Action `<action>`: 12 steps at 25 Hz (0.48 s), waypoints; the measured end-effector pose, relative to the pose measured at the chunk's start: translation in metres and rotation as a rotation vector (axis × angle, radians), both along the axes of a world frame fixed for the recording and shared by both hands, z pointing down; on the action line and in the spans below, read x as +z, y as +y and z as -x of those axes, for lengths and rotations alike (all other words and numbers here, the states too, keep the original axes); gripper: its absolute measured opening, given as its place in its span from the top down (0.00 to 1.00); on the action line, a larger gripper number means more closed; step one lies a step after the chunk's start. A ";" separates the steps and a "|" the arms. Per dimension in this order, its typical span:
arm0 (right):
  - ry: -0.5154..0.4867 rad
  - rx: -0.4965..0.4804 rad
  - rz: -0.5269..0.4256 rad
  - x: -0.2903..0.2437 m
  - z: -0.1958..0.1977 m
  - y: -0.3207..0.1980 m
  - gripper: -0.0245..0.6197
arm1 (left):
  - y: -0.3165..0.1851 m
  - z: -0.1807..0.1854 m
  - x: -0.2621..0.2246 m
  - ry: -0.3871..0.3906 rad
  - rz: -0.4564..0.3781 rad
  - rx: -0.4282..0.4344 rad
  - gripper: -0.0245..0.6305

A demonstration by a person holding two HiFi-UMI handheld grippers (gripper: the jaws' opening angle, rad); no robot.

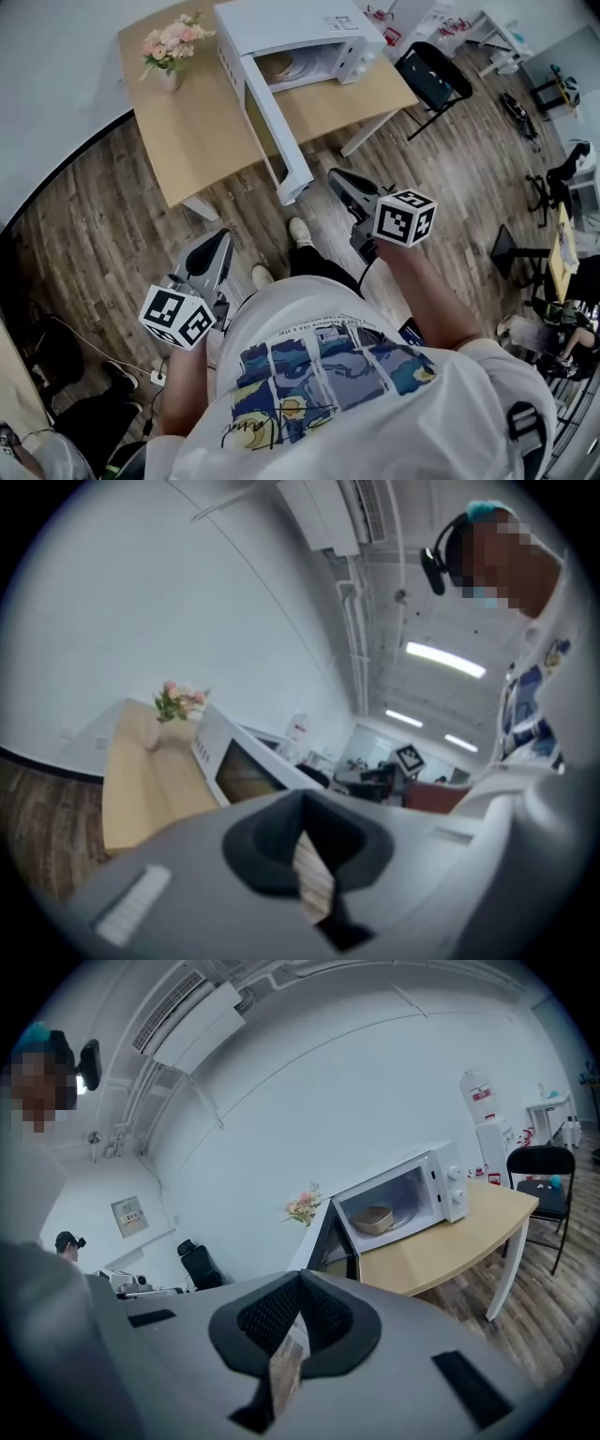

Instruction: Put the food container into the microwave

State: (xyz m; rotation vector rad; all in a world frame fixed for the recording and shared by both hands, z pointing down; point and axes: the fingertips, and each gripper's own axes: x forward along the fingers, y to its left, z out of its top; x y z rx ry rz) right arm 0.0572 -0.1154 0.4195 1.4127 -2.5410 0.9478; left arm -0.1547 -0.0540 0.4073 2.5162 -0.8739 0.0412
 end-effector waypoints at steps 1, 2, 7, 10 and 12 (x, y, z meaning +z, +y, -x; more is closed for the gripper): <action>0.007 -0.003 -0.002 -0.001 0.000 0.003 0.95 | 0.002 -0.001 0.002 0.004 0.006 0.004 0.95; 0.014 -0.004 -0.003 -0.001 -0.001 0.006 0.95 | 0.004 -0.003 0.005 0.006 0.013 0.011 0.95; 0.039 -0.020 0.007 0.003 -0.003 0.023 0.95 | 0.012 -0.016 0.019 -0.004 0.040 0.044 0.95; 0.057 -0.045 -0.005 0.003 -0.004 0.029 0.95 | 0.014 -0.023 0.022 -0.011 0.044 0.040 0.95; 0.062 -0.061 -0.019 0.001 -0.008 0.032 0.95 | 0.014 -0.030 0.021 -0.019 0.040 0.036 0.95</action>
